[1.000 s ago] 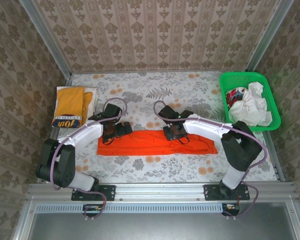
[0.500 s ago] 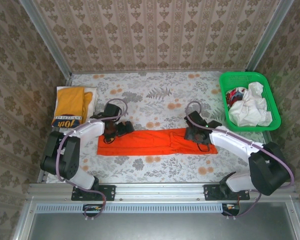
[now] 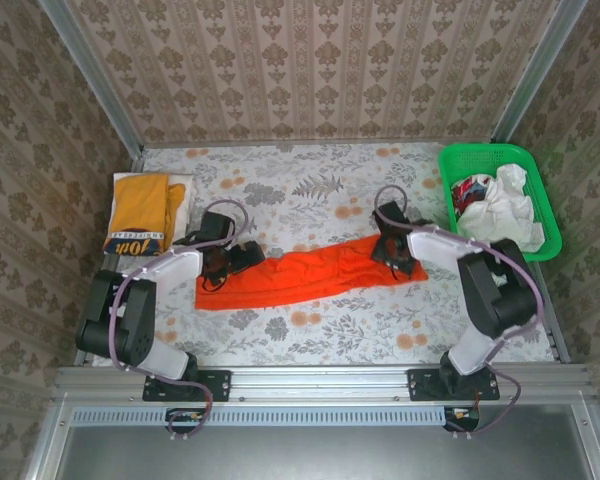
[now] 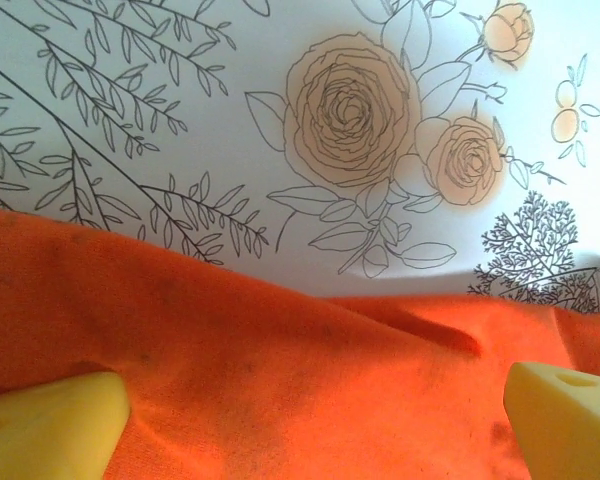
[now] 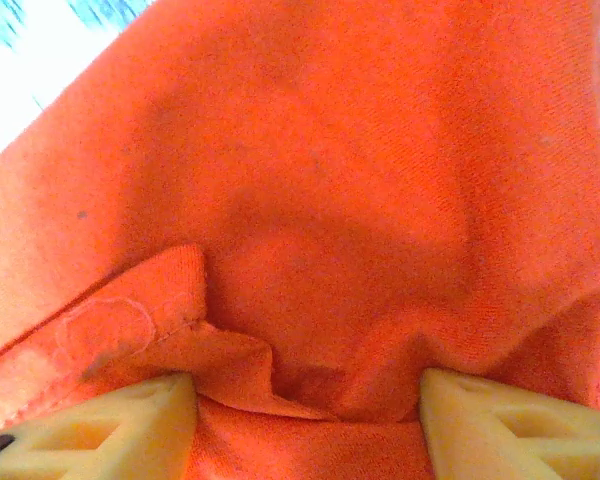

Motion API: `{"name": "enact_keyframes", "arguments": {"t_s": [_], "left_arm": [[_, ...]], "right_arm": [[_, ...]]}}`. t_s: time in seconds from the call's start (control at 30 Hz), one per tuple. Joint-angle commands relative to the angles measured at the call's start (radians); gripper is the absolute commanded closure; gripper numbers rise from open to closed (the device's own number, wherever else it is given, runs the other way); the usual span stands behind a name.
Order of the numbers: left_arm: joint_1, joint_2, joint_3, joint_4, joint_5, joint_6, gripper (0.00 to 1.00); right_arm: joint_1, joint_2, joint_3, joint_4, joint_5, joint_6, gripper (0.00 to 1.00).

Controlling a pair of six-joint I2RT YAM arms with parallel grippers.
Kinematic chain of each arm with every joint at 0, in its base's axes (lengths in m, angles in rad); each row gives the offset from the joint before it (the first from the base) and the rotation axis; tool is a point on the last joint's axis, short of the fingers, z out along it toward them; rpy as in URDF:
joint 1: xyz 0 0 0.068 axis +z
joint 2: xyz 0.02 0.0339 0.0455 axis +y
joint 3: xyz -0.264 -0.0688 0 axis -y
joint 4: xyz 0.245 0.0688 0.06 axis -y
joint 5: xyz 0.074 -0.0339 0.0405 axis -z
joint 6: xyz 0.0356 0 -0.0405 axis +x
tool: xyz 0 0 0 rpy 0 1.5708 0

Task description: Fold and stack the t-shirts

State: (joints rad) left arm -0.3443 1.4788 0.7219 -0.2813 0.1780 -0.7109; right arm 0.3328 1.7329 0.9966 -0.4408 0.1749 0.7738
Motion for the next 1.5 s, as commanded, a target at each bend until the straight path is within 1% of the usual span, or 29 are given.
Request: {"name": "enact_keyframes", "arguments": {"t_s": [0.0,0.13,0.17,0.23,0.33,0.43,0.5,0.57,0.63,0.67,0.7,0.77,0.8,0.87,0.93,0.97,1.07,1.13,1.17,1.23,1.3,1.4,1.47], "left_arm": [[-0.043,0.025,-0.087,-0.095,0.043,-0.072,0.00],[-0.104,-0.017,-0.106,-0.093,0.041,-0.141,0.00],[-0.142,-0.026,-0.107,-0.090,0.041,-0.160,0.00],[-0.171,-0.051,-0.106,-0.081,0.034,-0.187,0.00],[-0.191,-0.116,-0.089,-0.117,-0.044,-0.203,0.00],[-0.186,-0.195,-0.078,-0.167,-0.121,-0.193,0.00],[-0.171,-0.234,-0.068,-0.195,-0.141,-0.166,0.00],[-0.144,-0.257,-0.059,-0.211,-0.143,-0.118,0.00],[-0.118,-0.265,-0.069,-0.198,-0.138,-0.074,0.00],[-0.074,-0.263,-0.082,-0.183,-0.130,-0.054,0.00],[-0.050,-0.257,-0.096,-0.172,-0.113,-0.041,0.00],[0.002,-0.237,-0.121,-0.141,-0.050,-0.020,0.01],[0.016,-0.229,-0.128,-0.131,-0.027,-0.018,0.04],[0.025,-0.212,-0.140,-0.115,-0.005,-0.020,0.18],[0.023,-0.198,-0.148,-0.098,0.010,-0.030,0.33],[0.022,-0.190,-0.152,-0.095,0.011,-0.037,0.40],[0.022,-0.180,-0.181,-0.111,-0.017,-0.067,0.59],[0.023,-0.180,-0.210,-0.121,-0.032,-0.088,0.68],[0.022,-0.180,-0.223,-0.128,-0.028,-0.099,0.70],[0.017,-0.174,-0.242,-0.144,-0.004,-0.122,0.70],[-0.012,-0.176,-0.256,-0.180,-0.001,-0.147,0.69],[-0.079,-0.211,-0.285,-0.234,-0.005,-0.191,0.67],[-0.104,-0.233,-0.292,-0.277,0.007,-0.216,0.65]], "right_arm": [[-0.018,0.163,0.182,0.029,-0.034,-0.099,0.39],[-0.022,0.389,0.507,-0.036,-0.117,-0.149,0.38],[-0.022,0.447,0.589,-0.052,-0.140,-0.150,0.38],[-0.023,0.540,0.742,-0.088,-0.181,-0.154,0.37],[-0.026,0.639,0.908,-0.117,-0.201,-0.164,0.35],[-0.036,0.673,1.024,-0.147,-0.210,-0.175,0.34],[-0.040,0.643,1.021,-0.130,-0.214,-0.188,0.34],[-0.041,0.569,0.954,-0.076,-0.203,-0.205,0.34],[-0.040,0.493,0.867,-0.026,-0.218,-0.218,0.34],[-0.041,0.456,0.811,-0.003,-0.224,-0.217,0.34],[-0.040,0.419,0.759,0.023,-0.231,-0.210,0.34],[-0.038,0.348,0.637,0.090,-0.254,-0.182,0.35],[-0.038,0.322,0.586,0.116,-0.268,-0.168,0.35],[-0.038,0.294,0.513,0.151,-0.311,-0.137,0.38],[-0.034,0.298,0.487,0.158,-0.363,-0.125,0.43],[-0.031,0.306,0.483,0.158,-0.383,-0.125,0.46],[-0.024,0.338,0.497,0.150,-0.398,-0.127,0.52],[-0.023,0.377,0.525,0.138,-0.396,-0.129,0.55],[-0.024,0.401,0.547,0.125,-0.390,-0.130,0.57],[-0.024,0.448,0.597,0.097,-0.385,-0.138,0.62],[-0.023,0.502,0.654,0.070,-0.380,-0.144,0.63],[-0.023,0.588,0.750,0.031,-0.368,-0.146,0.64],[-0.024,0.643,0.826,0.016,-0.371,-0.145,0.64]]}}
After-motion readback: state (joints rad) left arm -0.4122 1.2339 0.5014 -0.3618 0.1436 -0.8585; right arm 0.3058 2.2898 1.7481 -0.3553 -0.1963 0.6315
